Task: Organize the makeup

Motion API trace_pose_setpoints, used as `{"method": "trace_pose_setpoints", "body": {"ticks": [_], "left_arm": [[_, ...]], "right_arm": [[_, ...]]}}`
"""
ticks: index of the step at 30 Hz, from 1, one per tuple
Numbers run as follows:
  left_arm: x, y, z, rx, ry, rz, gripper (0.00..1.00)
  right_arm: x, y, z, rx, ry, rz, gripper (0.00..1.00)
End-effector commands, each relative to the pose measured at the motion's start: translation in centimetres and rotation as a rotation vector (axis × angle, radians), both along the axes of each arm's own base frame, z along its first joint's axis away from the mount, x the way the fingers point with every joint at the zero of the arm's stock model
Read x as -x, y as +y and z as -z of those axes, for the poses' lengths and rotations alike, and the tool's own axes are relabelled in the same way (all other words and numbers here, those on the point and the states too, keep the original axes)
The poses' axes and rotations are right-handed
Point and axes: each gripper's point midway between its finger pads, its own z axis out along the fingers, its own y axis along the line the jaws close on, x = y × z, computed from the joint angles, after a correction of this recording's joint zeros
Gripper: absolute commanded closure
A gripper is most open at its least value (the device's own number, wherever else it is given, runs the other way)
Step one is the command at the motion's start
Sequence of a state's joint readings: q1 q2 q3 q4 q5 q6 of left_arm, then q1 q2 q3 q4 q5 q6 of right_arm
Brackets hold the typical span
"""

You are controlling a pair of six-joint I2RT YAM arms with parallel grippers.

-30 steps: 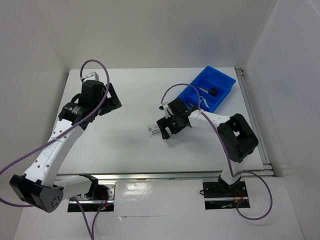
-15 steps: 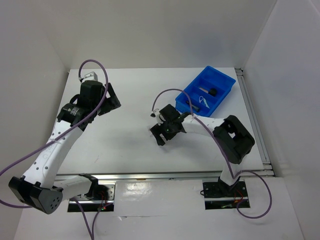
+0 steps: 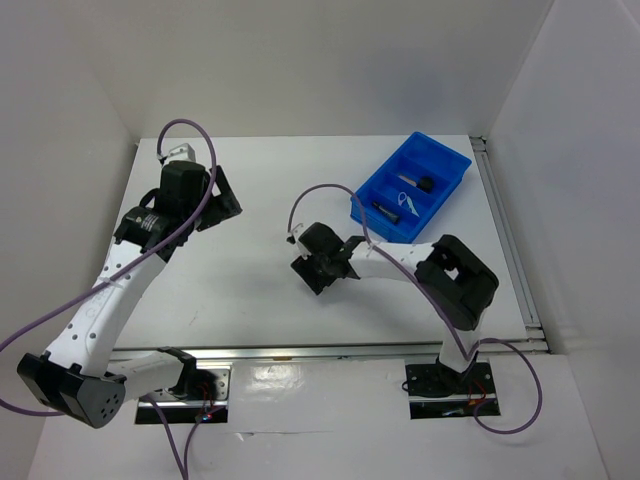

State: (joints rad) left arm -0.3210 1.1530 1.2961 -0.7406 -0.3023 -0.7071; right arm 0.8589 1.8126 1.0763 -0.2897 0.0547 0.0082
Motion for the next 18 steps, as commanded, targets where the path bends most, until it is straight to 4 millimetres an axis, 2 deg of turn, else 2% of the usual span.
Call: {"method": "trace_pose_setpoints", "body": {"ticks": [1, 5, 6, 10, 12, 13, 15, 16, 17, 18], "left_arm": [[0.0, 0.3, -2.4, 0.008, -0.066, -0.003, 0.00], [0.1, 0.6, -2.7, 0.005, -0.076, -0.012, 0.00], [0.1, 0.6, -2.7, 0.005, -0.076, -0.012, 0.00], [0.1, 0.6, -2.7, 0.005, -0.076, -0.012, 0.00], [0.1, 0.6, -2.7, 0.005, -0.076, -0.012, 0.00], [0.1, 0.6, -2.7, 0.005, -0.076, -0.012, 0.00], [0.1, 0.6, -2.3, 0.002, -0.068, -0.012, 0.00], [0.3, 0.8, -2.1, -0.004, -0.067, -0.019, 0.00], [0.3, 0.8, -2.9, 0.006, -0.097, -0.019, 0.00], [0.2, 0.8, -2.5, 0.005, -0.093, -0.019, 0.00]], "right_arm": [[-0.1, -1.2, 2.5, 0.083, 0.008, 0.019, 0.38], [0.4, -0.7, 2.7, 0.067, 0.041, 0.000, 0.61], [0.6, -0.9, 2.7, 0.075, 0.047, 0.000, 0.74], [0.8, -0.8, 0.7, 0.057, 0.039, -0.013, 0.97], [0.6, -1.0, -0.6, 0.053, 0.023, -0.008, 1.00], [0.3, -1.2, -2.4, 0.046, -0.011, 0.005, 1.00], [-0.4, -1.8, -4.4, 0.051, -0.067, 0.022, 1.00], [-1.1, -2.6, -6.3, 0.061, -0.127, 0.057, 1.00], [-1.7, -3.4, -6.9, 0.071, -0.148, 0.085, 1.00], [-3.1, -4.4, -8.3, 0.066, -0.177, 0.126, 1.00]]}}
